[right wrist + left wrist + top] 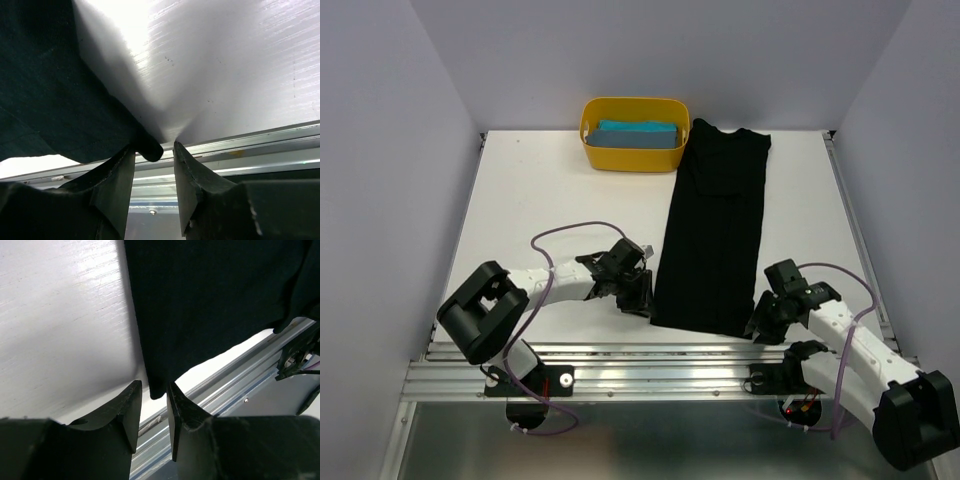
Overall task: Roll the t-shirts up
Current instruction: Roll the T-shirt to the center of the board.
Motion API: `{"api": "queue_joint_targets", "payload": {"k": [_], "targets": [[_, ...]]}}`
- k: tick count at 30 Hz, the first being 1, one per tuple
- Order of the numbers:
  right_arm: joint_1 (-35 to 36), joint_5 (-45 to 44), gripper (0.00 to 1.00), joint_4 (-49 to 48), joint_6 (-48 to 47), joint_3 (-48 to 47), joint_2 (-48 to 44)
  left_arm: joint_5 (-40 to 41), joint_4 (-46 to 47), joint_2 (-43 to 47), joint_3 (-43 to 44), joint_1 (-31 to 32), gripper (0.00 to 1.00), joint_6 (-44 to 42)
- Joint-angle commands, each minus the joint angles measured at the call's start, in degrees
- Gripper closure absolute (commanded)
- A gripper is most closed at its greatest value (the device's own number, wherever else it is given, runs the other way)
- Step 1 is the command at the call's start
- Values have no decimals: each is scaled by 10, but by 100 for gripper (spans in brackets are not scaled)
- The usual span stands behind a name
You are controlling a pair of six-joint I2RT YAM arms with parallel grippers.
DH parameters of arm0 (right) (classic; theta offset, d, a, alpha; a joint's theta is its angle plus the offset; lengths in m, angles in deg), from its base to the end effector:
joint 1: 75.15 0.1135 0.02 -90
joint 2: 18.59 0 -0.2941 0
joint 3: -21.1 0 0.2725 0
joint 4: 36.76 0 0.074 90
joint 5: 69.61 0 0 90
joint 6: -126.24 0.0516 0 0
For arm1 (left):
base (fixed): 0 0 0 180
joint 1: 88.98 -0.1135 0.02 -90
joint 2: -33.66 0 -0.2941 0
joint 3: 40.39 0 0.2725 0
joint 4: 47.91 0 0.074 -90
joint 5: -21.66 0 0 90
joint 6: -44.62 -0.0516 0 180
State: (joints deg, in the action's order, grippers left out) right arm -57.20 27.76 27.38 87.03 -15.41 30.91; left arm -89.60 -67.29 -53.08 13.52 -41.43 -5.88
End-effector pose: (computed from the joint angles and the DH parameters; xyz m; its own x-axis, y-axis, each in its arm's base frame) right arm 0.1144 0.0440 0.1539 -0.8442 0.5343 -0.0439 0.5082 0.8237 0.2516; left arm 0.1934 -0.2392 0.1629 -0.9444 0.1541 -0.2906 0.3071 0.7298 -0.6109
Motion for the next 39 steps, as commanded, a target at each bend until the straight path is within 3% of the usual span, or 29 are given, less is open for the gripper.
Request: {"api": "queue_joint_targets", "payload": {"k": [1, 9, 18, 21, 23, 25, 26, 27, 31, 33, 37, 38, 39], "targets": [[-5, -5, 58, -25, -7, -13, 9, -9, 9, -3, -3, 3, 63, -1], [-5, -10, 62, -45, -10, -21, 24, -5, 9, -19, 0, 3, 72, -4], [-5, -17, 72, -38, -14, -30, 30, -12, 9, -36, 2, 3, 65, -14], [-5, -19, 69, -32, -14, -32, 28, -12, 10, -37, 4, 3, 66, -14], [-5, -26, 55, -24, -15, -34, 26, -12, 11, -38, 5, 3, 69, -13], [-5, -31, 48, -24, -12, -34, 26, -12, 12, -40, 6, 3, 81, -13], [-5, -34, 47, -24, -11, -35, 27, -12, 12, -41, 6, 3, 93, -13], [-5, -35, 46, -25, -10, -35, 27, -14, 12, -42, 6, 3, 100, -13], [-5, -39, 46, -27, -10, -36, 28, -14, 10, -45, 6, 3, 100, -11], [-5, -39, 51, -31, -12, -38, 31, -14, 10, -45, 7, 3, 100, -11], [-5, -35, 72, -35, -17, -36, 36, -13, 10, -46, 10, 3, 100, -11], [-5, -32, 85, -36, -18, -35, 35, -15, 10, -46, 10, 3, 100, -11], [-5, -31, 92, -35, -19, -36, 32, -15, 9, -46, 11, 3, 100, -11]]}}
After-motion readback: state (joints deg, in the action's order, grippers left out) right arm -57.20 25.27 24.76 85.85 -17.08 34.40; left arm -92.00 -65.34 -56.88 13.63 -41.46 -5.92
